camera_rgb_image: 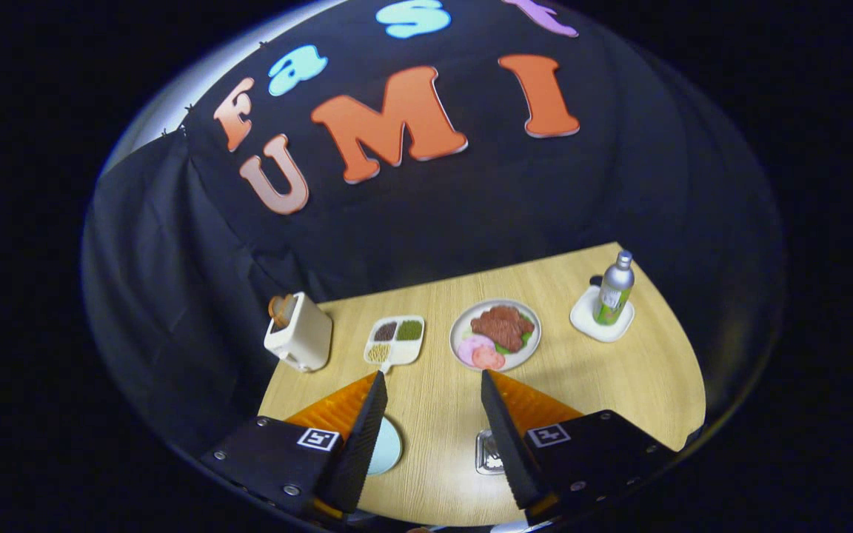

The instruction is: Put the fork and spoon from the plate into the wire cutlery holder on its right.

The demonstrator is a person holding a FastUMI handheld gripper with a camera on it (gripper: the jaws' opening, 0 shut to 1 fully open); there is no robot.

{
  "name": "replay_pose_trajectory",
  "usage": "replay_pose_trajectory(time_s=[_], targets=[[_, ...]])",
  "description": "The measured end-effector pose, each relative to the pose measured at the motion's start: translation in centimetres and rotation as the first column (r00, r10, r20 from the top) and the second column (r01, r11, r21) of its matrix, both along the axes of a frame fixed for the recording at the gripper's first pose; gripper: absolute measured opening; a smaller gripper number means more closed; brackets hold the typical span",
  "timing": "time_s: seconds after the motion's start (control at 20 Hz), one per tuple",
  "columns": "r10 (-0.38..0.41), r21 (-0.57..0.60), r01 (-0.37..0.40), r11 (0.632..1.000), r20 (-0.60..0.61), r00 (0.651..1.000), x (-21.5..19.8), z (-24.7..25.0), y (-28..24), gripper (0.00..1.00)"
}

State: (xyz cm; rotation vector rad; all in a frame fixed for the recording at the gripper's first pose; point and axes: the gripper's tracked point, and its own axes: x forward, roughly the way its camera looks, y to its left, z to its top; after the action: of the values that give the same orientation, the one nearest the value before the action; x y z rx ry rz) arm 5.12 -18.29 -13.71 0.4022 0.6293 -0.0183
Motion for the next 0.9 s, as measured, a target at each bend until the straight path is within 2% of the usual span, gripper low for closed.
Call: replay_pose_trajectory(time_s=[0.2,0.4,0.55,0.75,0.9], targets=[[-0.053,-0.08,0.069,0.994,0.188,0.981,0.0,4.1,-0.8,0.84],[-0.067,-0.187,0.14,0.972,0.351,0.934,-0.5,7.3,-1.6,0.86],[-0.057,-0.277,0.197,0.94,0.442,0.895,-1.1,9.4,-2.4,0.86],[-0.033,-0.327,0.241,0.914,0.531,0.847,-1.6,12.0,-2.1,0.86],[-0.029,-0.342,0.259,0.903,0.553,0.832,-1.7,12.6,-1.9,0.86]])
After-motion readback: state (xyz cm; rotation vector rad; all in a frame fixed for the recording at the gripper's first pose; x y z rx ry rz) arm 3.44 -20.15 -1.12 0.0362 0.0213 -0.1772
